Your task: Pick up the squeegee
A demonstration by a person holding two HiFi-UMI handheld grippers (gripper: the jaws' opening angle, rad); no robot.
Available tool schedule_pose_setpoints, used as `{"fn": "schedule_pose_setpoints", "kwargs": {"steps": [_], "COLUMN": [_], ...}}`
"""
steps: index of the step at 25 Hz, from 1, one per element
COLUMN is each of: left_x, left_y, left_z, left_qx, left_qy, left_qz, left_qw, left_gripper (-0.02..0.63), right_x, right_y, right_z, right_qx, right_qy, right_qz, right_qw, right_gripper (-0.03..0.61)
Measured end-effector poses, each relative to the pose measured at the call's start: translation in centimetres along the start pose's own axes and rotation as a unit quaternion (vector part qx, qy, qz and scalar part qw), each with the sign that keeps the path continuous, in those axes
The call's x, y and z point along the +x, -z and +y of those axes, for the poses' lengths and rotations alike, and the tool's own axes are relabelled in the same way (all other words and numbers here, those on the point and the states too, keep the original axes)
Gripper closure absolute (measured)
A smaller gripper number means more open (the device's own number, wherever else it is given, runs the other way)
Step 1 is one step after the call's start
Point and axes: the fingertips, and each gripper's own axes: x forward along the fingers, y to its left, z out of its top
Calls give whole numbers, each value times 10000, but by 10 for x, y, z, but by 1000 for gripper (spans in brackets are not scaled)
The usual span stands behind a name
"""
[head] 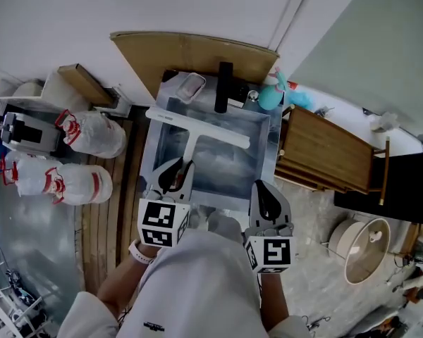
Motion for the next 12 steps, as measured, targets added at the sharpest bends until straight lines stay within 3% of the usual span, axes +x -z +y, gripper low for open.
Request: {"fn": "schedule_pose_setpoints", "kwargs": {"steps": [5,12], "left_x": [-26,-33], "left_y": [-11,-10], "left_z": [9,10], "left_qx": [87,3], "left_qy": [-159,-128], "left_qz": [-363,-503], "left_qw": [9992,9987], "left_gripper": [545,543], "right_x": [-4,-2], "right_y": [-3,-19], "right_z": [9,3], "right_qx": [35,147], "right_qy": [-48,2], "right_qz": [10,-201], "right_qw": [10000,9997], "right_gripper": [572,572]}}
